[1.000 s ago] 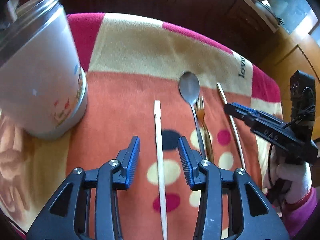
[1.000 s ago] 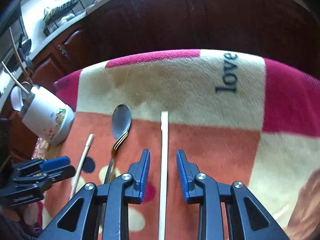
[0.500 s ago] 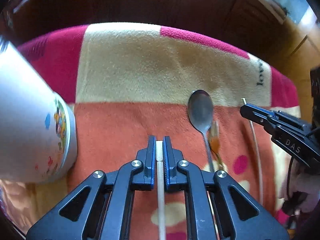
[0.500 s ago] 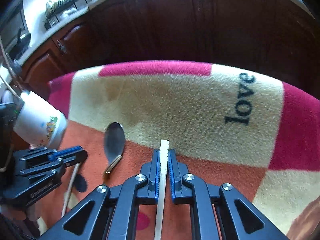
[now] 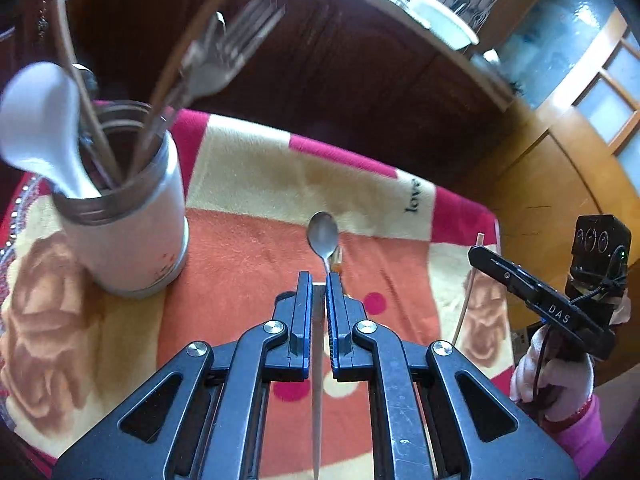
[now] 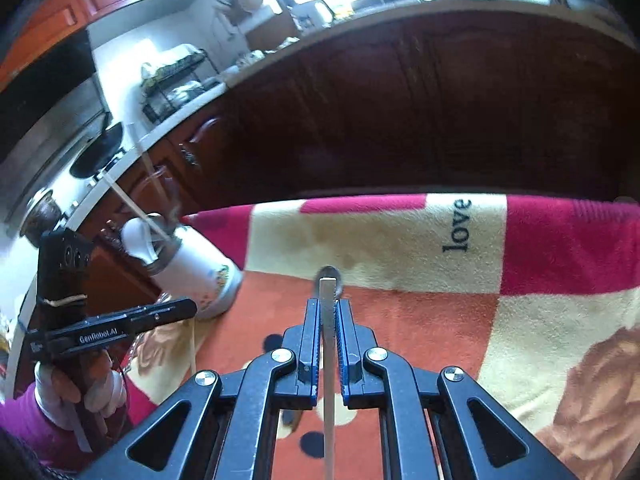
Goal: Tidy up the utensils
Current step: 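Lift both chopsticks and carry them toward the white jar, then lower both chopsticks into the jar and open both grippers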
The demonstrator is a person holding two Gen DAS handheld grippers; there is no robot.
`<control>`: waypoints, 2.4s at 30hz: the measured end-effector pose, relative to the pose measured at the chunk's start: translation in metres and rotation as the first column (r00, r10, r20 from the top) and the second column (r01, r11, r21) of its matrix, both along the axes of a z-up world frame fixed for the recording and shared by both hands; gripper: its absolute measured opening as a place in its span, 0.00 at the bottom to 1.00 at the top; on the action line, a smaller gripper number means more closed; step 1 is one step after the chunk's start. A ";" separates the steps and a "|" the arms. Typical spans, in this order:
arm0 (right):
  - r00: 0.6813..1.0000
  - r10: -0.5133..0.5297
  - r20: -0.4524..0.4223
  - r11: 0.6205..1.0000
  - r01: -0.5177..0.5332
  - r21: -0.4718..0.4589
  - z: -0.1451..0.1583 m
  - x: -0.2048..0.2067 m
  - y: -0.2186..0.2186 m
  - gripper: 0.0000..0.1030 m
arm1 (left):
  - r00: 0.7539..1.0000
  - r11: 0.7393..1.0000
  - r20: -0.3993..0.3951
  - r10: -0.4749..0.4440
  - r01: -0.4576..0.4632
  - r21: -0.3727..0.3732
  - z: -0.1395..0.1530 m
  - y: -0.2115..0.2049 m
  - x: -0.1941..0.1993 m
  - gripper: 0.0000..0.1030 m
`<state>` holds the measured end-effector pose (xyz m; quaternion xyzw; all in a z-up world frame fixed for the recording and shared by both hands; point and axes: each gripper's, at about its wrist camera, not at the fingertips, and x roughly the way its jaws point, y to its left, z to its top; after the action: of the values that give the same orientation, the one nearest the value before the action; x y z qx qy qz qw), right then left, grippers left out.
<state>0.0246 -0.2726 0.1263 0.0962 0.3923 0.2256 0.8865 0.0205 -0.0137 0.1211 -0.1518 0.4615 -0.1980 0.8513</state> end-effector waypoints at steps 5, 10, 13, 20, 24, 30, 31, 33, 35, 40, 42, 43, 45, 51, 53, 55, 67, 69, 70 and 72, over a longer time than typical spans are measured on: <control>0.997 0.042 0.069 0.999 -0.042 0.004 0.032 -0.018 0.014 0.07 | 0.998 1.000 0.061 0.010 -0.010 -0.016 0.029 0.008 -0.020 0.05; 0.987 0.088 0.134 0.995 -0.092 0.027 0.063 -0.023 0.036 0.07 | 0.992 0.999 0.118 0.039 -0.035 -0.037 0.057 0.030 -0.032 0.05; 0.979 0.106 0.173 0.993 -0.113 0.030 0.080 -0.022 0.055 0.07 | 0.985 0.997 0.159 0.069 -0.062 -0.051 0.080 0.049 -0.037 0.05; 0.945 0.144 0.292 0.983 -0.171 0.069 0.126 -0.012 0.107 0.07 | 0.951 0.989 0.269 0.150 -0.141 -0.055 0.142 0.097 -0.040 0.05; 0.926 0.152 0.346 0.978 -0.192 0.083 0.143 0.003 0.147 0.07 | 0.917 0.980 0.347 0.198 -0.194 -0.047 0.178 0.123 -0.038 0.05; 0.902 0.144 0.407 0.979 -0.191 0.076 0.150 0.033 0.202 0.07 | 0.857 0.954 0.445 0.261 -0.298 0.014 0.198 0.141 -0.021 0.05; 0.898 0.140 0.417 0.980 -0.186 0.072 0.147 0.040 0.212 0.07 | 0.853 0.951 0.450 0.264 -0.308 0.025 0.197 0.142 -0.017 0.05; 0.896 0.137 0.422 0.981 -0.182 0.068 0.141 0.050 0.224 0.06 | 0.844 0.940 0.461 0.274 -0.336 0.056 0.189 0.141 -0.007 0.05; 0.901 0.135 0.411 0.980 -0.182 0.078 0.132 0.062 0.236 0.07 | 0.847 0.937 0.456 0.273 -0.341 0.072 0.180 0.140 0.002 0.05; 0.905 0.128 0.406 0.982 -0.171 0.074 0.111 0.083 0.253 0.07 | 0.870 0.944 0.410 0.273 -0.324 0.057 0.152 0.141 0.026 0.05; 0.903 0.132 0.410 0.984 -0.171 0.060 0.104 0.086 0.256 0.07 | 0.875 0.946 0.398 0.276 -0.320 0.047 0.148 0.141 0.032 0.05; 0.902 0.137 0.409 0.984 -0.171 0.048 0.100 0.086 0.258 0.06 | 0.878 0.947 0.391 0.277 -0.319 0.046 0.145 0.140 0.035 0.05; 0.905 0.149 0.399 0.984 -0.175 0.029 0.091 0.087 0.260 0.06 | 0.886 0.950 0.377 0.272 -0.310 0.044 0.140 0.136 0.040 0.05; 0.921 0.211 0.327 0.976 -0.215 -0.024 0.061 0.079 0.258 0.05 | 0.908 0.954 0.332 0.255 -0.291 0.065 0.114 0.124 0.043 0.05; 0.927 0.213 0.308 0.976 -0.214 -0.032 0.053 0.078 0.255 0.05 | 0.910 0.952 0.326 0.258 -0.297 0.076 0.107 0.122 0.043 0.05; 0.935 0.212 0.284 0.977 -0.214 -0.025 0.046 0.077 0.249 0.05 | 0.911 0.950 0.318 0.263 -0.302 0.078 0.103 0.123 0.044 0.05; 0.956 0.219 0.197 0.976 -0.218 -0.024 0.055 0.089 0.239 0.16 | 0.923 0.953 0.285 0.257 -0.291 0.084 0.088 0.117 0.040 0.05; 0.956 0.232 0.181 0.972 -0.235 -0.008 0.065 0.101 0.247 0.22 | 0.923 0.953 0.281 0.261 -0.294 0.080 0.087 0.119 0.039 0.05; 0.956 0.244 0.163 0.969 -0.248 0.000 0.070 0.110 0.253 0.22 | 0.924 0.953 0.278 0.263 -0.294 0.076 0.086 0.121 0.038 0.05; 0.961 0.258 0.098 0.966 -0.257 -0.022 0.073 0.131 0.270 0.24 | 0.923 0.953 0.277 0.266 -0.295 0.071 0.086 0.124 0.036 0.05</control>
<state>0.1555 -0.0025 0.1994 0.0290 0.3578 0.3415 0.8686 0.0568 0.1100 0.2071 -0.1410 0.3275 -0.0665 0.9319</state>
